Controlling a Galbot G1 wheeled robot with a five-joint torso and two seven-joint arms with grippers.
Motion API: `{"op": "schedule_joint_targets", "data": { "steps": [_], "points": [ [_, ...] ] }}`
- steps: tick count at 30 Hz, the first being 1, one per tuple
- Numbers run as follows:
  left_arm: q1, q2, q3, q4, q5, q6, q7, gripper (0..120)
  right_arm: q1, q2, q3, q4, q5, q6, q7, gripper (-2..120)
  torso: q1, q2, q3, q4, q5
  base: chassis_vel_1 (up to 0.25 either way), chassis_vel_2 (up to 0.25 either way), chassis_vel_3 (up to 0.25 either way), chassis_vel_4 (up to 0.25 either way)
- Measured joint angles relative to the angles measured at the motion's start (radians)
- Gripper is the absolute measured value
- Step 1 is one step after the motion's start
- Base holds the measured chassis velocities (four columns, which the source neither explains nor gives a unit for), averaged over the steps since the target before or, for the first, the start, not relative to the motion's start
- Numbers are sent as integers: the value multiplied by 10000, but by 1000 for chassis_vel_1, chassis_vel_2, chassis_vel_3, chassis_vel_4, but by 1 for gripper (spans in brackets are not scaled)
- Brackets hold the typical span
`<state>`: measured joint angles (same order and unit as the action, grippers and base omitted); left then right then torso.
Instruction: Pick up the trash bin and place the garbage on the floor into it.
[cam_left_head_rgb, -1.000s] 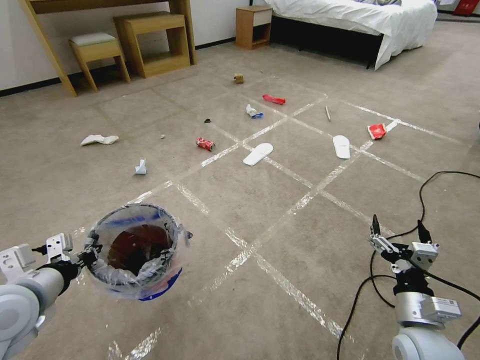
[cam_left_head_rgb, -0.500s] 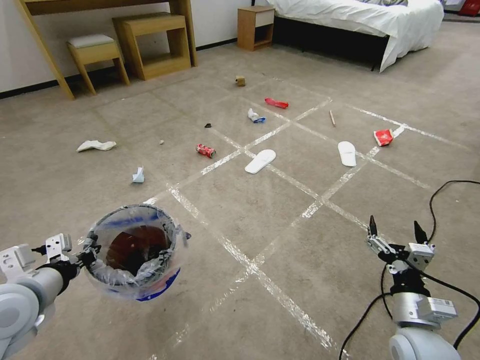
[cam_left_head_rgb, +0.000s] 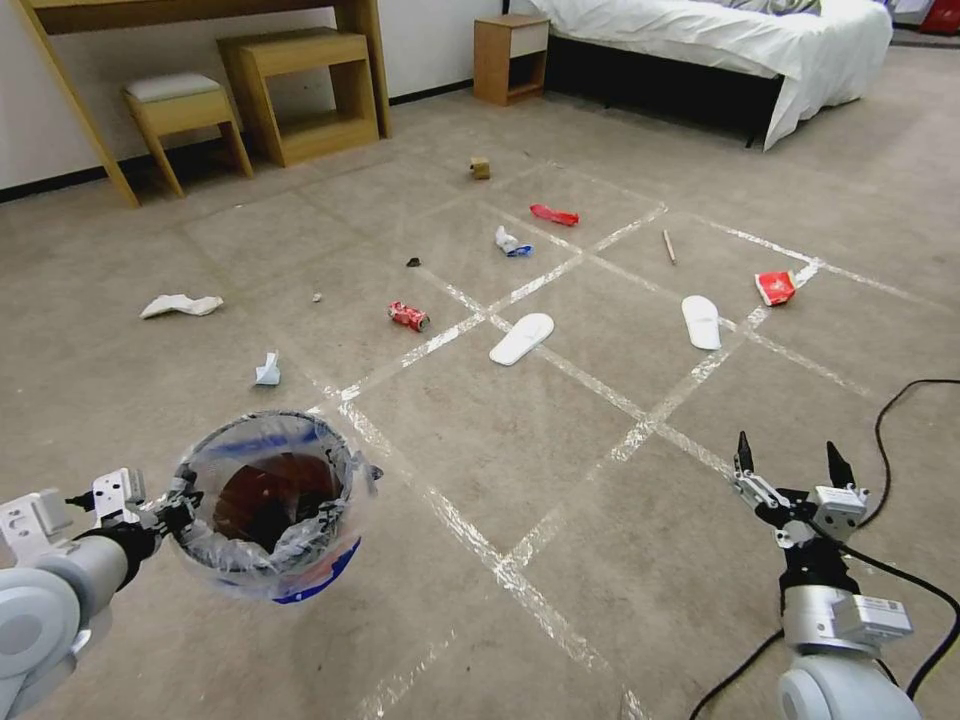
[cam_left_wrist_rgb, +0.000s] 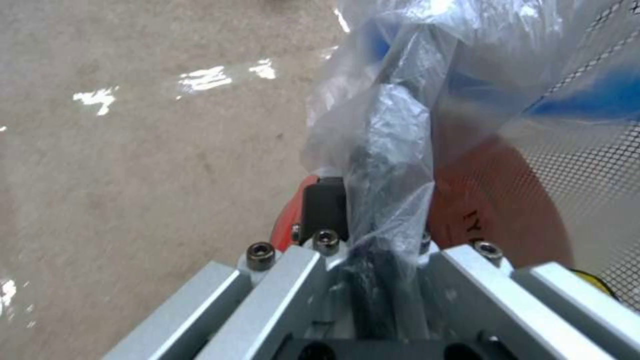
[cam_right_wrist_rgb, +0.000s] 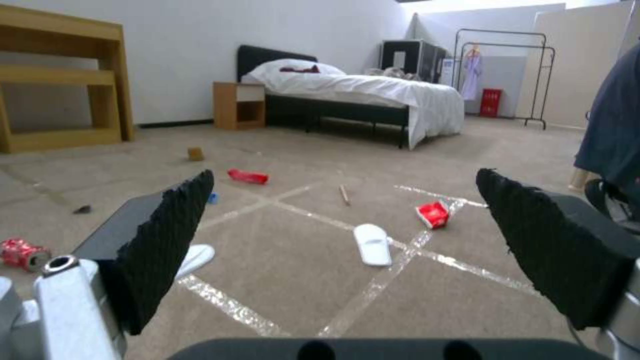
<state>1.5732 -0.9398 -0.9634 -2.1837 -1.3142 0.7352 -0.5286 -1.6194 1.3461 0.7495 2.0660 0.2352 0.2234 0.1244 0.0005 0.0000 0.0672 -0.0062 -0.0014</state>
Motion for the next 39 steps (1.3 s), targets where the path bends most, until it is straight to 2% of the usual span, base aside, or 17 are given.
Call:
{"op": "schedule_joint_targets", "data": {
  "steps": [20,39],
  "points": [
    [-298,122,377,197,0,0,-58,0,12,27,46,80,-44,-38,-6,100,1,0,0,0,0,-116,112,120,-116],
    [-292,203,368,247,-35,-14,-75,0,-36,126,52,172,-97,-83,-21,100,0,0,0,-1,2,-121,121,122,-125]
  ]
}}
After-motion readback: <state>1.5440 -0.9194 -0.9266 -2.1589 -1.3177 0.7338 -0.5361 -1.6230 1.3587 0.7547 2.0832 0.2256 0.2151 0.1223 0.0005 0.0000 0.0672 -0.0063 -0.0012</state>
